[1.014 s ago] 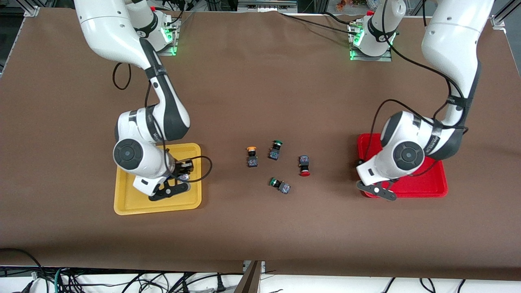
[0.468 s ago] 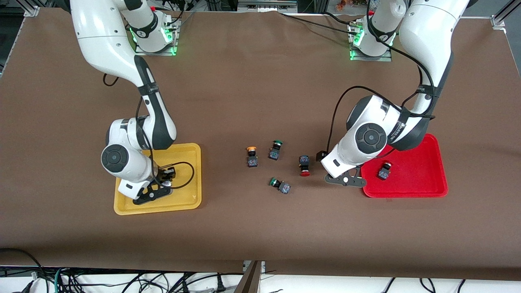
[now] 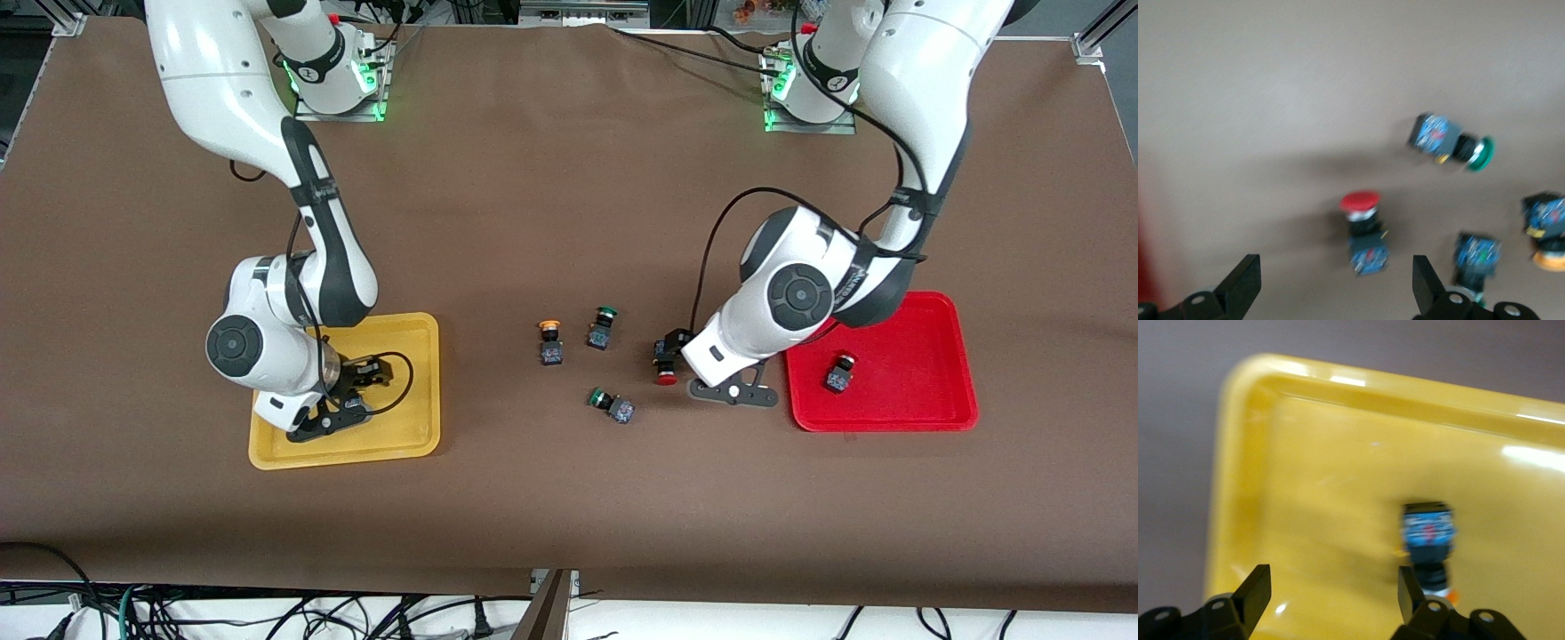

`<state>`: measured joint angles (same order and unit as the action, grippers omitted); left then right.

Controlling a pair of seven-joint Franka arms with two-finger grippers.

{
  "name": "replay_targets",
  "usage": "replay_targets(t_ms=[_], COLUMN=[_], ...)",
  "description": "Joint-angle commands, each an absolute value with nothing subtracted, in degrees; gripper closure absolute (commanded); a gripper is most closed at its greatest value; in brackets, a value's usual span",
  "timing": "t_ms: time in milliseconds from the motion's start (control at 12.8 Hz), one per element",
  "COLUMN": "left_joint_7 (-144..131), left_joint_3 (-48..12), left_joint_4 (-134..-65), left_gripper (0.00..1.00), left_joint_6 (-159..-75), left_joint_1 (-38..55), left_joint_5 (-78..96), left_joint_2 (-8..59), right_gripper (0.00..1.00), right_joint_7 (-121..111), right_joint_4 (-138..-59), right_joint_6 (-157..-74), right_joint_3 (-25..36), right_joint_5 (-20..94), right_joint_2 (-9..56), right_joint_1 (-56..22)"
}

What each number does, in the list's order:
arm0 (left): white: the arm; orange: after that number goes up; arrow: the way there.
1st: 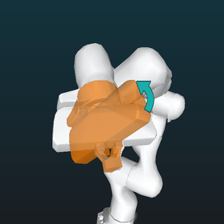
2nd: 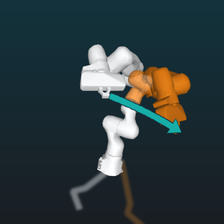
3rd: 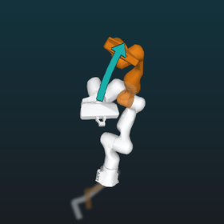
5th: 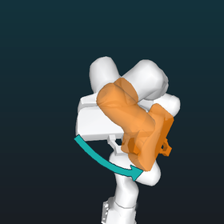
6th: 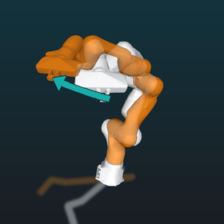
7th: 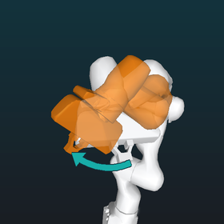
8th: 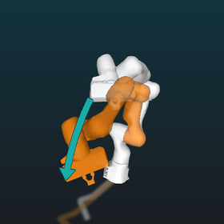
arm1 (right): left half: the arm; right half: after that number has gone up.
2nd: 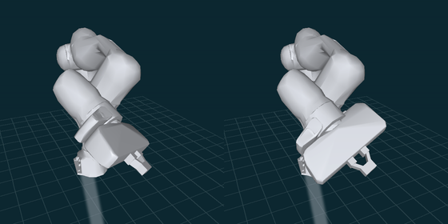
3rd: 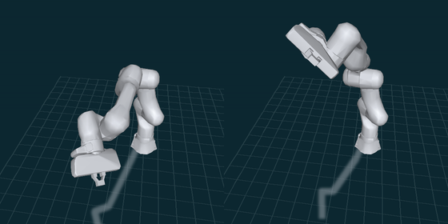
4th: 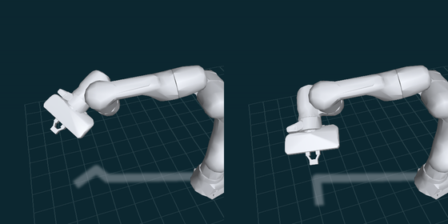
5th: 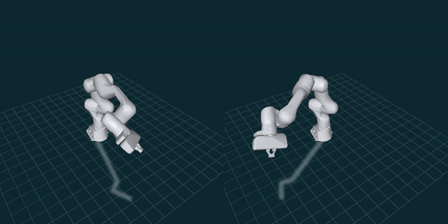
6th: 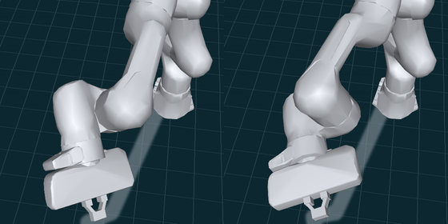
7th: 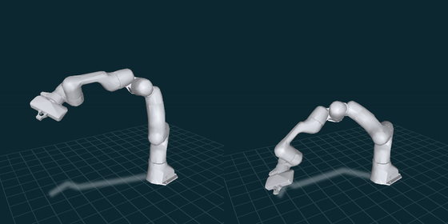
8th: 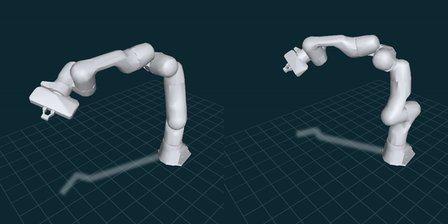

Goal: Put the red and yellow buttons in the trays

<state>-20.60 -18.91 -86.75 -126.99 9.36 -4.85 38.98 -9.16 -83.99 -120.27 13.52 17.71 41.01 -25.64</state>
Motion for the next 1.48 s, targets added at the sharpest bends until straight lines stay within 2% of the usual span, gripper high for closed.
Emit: replay_targets(t_ms=[0, 234, 468, 780, 858, 936, 1014, 1092, 1326, 1404], left_joint_7=[-20.57, -20.92, -24.5, -27.68, -27.69, -27.69, -27.69, -27.77, -27.69, -27.34], left_joint_3=[-18.2, -17.84, -17.93, -17.23, -17.23, -17.31, -17.23, -17.23, -17.49, -17.49], left_joint_4=[-86.39, -89.11, -95.09, -95.1, -95.1, -95.1, -95.1, -95.1, -94.57, -94.4], left_gripper=[0.0, 0.0, 0.0, 0.02, 0.27, 0.57, 0.73, 0.81, 0.89, 0.9], left_joint_6=[-136.28, -138.96, -139.04, -139.13, -139.04, -139.04, -138.78, -138.26, -128.8, -124.24], left_joint_1=[10.11, 10.19, 12.82, 14.68, 14.68, 14.59, 14.42, 14.24, 13.98, 13.89], left_joint_5=[-4.92, -11.42, -11.51, -16.5, -16.78, -16.79, -16.87, -16.87, -16.88, -16.88], left_joint_2=[42.88, 44.12, 42.28, 42.98, 42.98, 42.89, 42.72, 42.45, 38.69, 36.24], right_gripper=[0.15, 0.15, 0.15, 0.15, 0.15, 0.15, 0.15, 0.15, 0.17, 0.25], right_joint_7=[1.97, 16.22, 27.13, 36.19, 37.69, 38.4, 39.28, 40.51, 41.39, 40.96], right_joint_4=[-82.27, -82.18, -82.18, -81.65, -81.74, -81.74, -81.74, -81.65, -81.74, -81.83], right_joint_6=[-117.68, -119.26, -126.02, -133.93, -136.03, -137.62, -138.51, -139.82, -142.47, -142.47], right_joint_3=[13.45, 13.45, 12.66, 10.82, 9.68, 9.06, 8.97, 8.96, 8.96, 8.96], right_joint_5=[18.9, 19.07, 20.74, 20.74, 20.66, 20.65, 20.65, 20.65, 20.66, 20.48], right_joint_2=[40.43, 41.83, 43.85, 46.66, 47.28, 47.98, 48.6, 49.21, 50.54, 50.62], right_joint_1=[-29.86, -35.93, -41.2, -44.12, -44.12, -44.21, -44.64, -45.43, -46.49, -46.58])
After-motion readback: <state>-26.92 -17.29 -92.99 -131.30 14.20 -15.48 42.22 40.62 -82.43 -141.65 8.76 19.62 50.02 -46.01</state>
